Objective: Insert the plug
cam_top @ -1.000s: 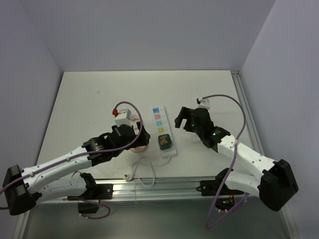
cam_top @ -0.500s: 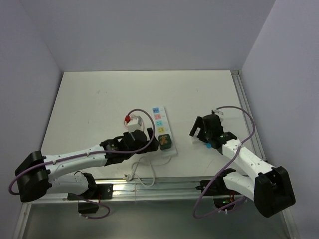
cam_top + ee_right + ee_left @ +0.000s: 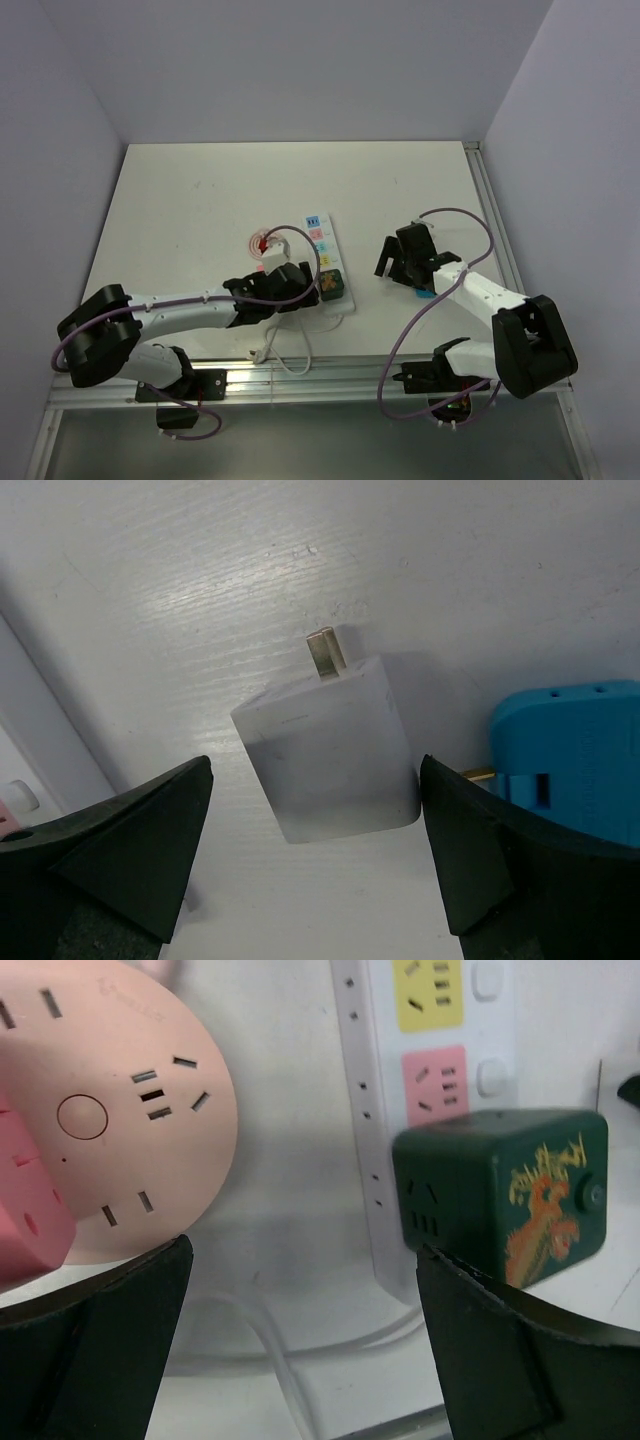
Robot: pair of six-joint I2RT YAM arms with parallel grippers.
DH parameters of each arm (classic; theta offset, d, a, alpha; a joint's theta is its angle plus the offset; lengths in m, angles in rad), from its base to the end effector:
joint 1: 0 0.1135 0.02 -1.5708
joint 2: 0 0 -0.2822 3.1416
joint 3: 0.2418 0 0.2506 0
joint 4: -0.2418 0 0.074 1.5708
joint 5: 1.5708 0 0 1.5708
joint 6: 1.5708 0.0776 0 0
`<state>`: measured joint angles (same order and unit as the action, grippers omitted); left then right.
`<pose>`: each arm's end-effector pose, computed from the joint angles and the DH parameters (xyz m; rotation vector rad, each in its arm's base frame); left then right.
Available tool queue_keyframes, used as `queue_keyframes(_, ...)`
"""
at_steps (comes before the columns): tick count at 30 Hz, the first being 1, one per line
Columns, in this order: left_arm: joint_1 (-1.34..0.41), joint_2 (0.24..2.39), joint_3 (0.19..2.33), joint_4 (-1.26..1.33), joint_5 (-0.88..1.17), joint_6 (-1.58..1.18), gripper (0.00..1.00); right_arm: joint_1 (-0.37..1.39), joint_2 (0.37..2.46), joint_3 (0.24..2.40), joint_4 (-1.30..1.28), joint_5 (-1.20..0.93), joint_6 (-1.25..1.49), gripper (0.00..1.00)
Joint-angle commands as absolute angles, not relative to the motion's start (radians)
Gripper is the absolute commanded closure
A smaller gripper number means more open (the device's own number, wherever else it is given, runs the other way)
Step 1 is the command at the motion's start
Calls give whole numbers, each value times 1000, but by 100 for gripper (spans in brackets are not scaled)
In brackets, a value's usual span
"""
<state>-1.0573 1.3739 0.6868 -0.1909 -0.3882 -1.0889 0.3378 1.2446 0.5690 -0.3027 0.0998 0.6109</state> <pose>0.1651 -0.2330 0.1701 -0.2106 2.4246 -0.5421 0.2303 0.0727 0.1500 0.3871 2.5306 0.2431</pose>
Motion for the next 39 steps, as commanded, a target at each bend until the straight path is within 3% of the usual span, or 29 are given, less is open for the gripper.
queue_keyframes(1, -1006, 1355, 704, -172, -400, -1069, 0, 336, 1238, 603, -276, 83, 588, 10)
queue_keyframes(7, -869, 1295, 660, -155, -377, -993, 0, 341, 1253, 603, -255, 37, 574, 13)
queue_keyframes(13, -848, 1235, 678, -158, -353, -939, 0, 353, 1275, 615, -256, 34, 572, 14)
queue_keyframes(18, -848, 1187, 693, -170, -331, -911, 0, 353, 1237, 638, -328, 118, 597, 1)
queue_keyframes(22, -850, 1157, 693, -170, -314, -896, 1, 347, 1071, 615, -389, 198, 629, 0)
queue_keyframes(31, -850, 1140, 715, -176, -295, -861, 0, 212, 1011, 675, -636, 243, 882, 0)
queue_keyframes(35, -850, 1134, 710, -161, -276, -854, 0, 91, 1052, 670, -658, 135, 933, 0)
queue_keyframes(39, -848, 1127, 703, -155, -278, -856, 0, 29, 1149, 735, -770, 161, 1008, 0)
